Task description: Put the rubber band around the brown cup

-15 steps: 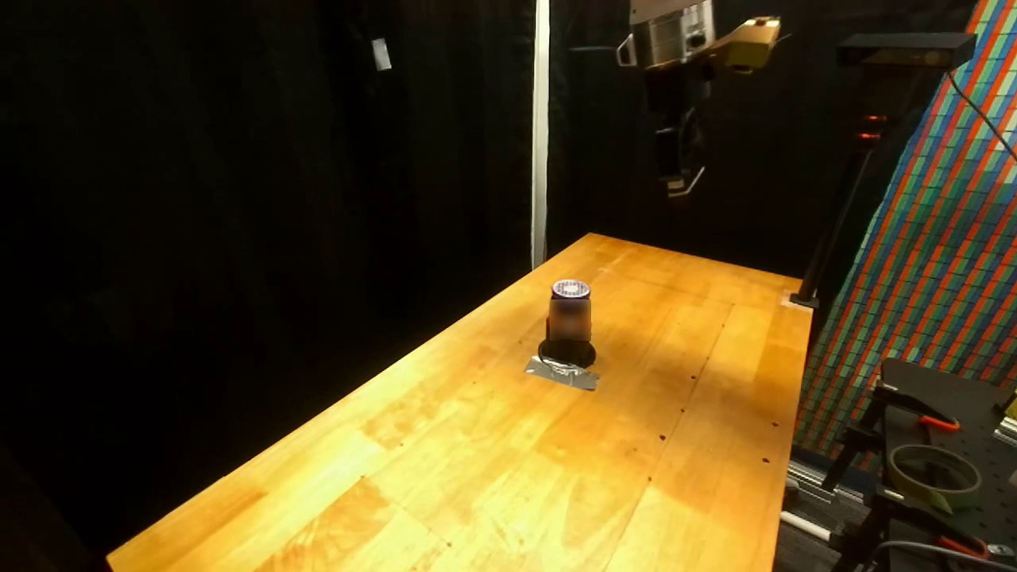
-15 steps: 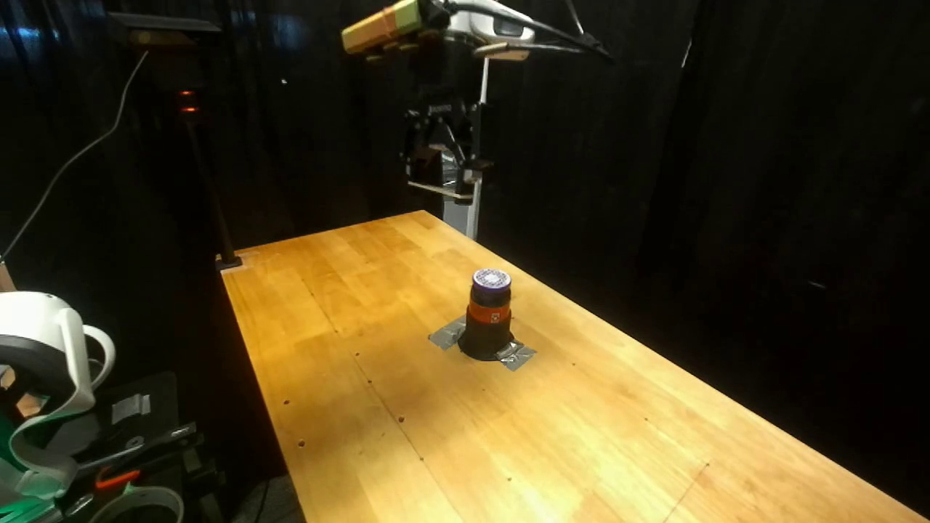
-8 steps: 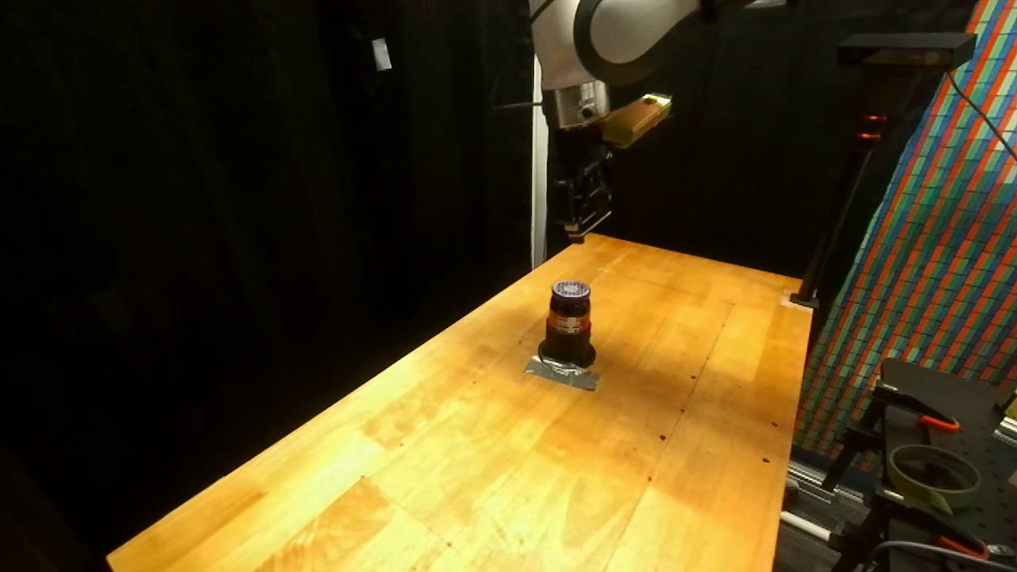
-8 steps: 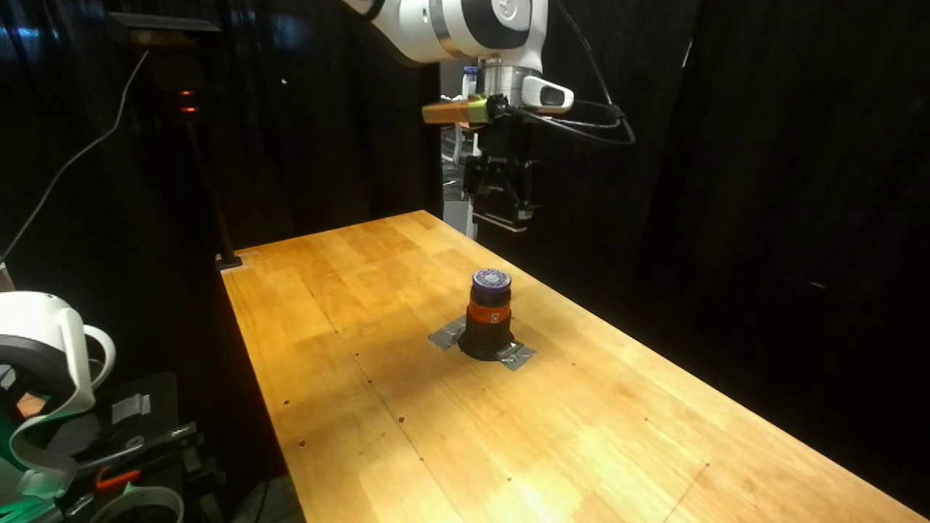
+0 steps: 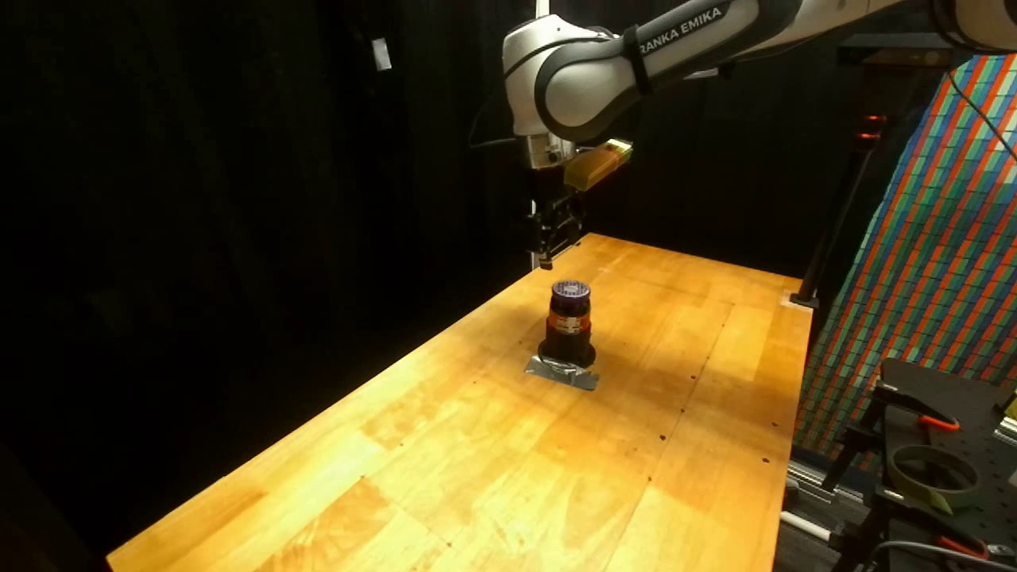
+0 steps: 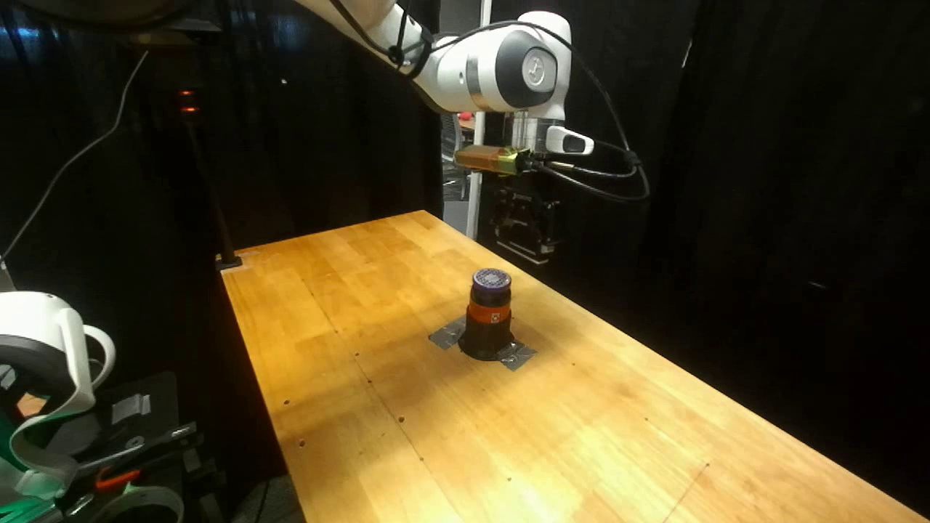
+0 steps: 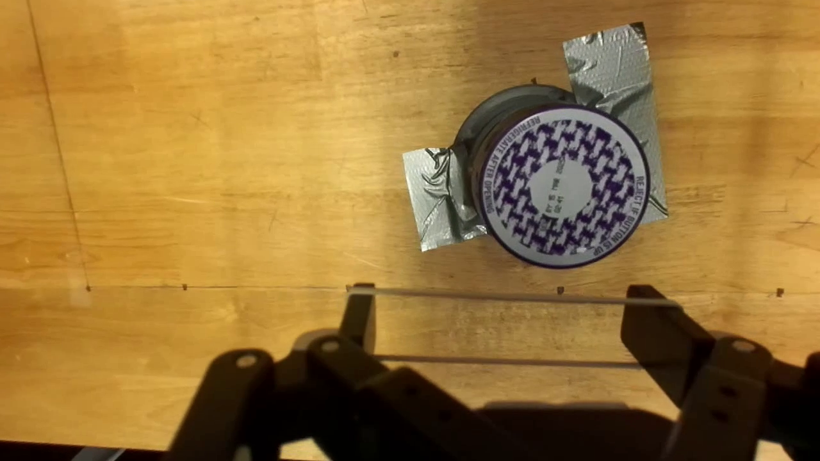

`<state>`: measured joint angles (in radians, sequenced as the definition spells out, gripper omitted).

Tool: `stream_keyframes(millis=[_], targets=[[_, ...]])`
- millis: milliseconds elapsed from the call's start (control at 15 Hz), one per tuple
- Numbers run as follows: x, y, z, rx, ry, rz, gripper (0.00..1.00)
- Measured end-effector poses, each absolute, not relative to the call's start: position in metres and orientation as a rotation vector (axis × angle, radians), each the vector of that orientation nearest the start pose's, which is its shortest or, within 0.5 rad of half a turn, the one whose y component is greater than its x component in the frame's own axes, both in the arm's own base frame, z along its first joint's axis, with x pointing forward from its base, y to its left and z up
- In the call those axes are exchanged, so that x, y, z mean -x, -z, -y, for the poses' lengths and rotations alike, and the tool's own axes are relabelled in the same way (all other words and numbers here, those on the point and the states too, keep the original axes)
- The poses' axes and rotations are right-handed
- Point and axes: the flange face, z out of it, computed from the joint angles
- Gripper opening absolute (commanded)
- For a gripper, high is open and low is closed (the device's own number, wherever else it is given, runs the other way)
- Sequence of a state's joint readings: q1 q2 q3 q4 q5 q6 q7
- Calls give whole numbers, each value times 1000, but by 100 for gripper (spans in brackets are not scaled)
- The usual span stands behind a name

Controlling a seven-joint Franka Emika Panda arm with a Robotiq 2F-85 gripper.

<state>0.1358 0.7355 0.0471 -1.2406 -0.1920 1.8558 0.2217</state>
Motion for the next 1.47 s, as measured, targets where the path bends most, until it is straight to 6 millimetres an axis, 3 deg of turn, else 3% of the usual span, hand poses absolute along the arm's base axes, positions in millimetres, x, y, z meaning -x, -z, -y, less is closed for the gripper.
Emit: stream_keyframes(millis=[333, 800, 1133, 1467], targets=[[-731, -286, -113, 3268, -160, 7, 100], [-726, -254, -117, 3233, -245, -4, 100], [-716, -248, -116, 3210, -375, -4, 100], [-713, -262, -109, 3180, -377, -34, 100]])
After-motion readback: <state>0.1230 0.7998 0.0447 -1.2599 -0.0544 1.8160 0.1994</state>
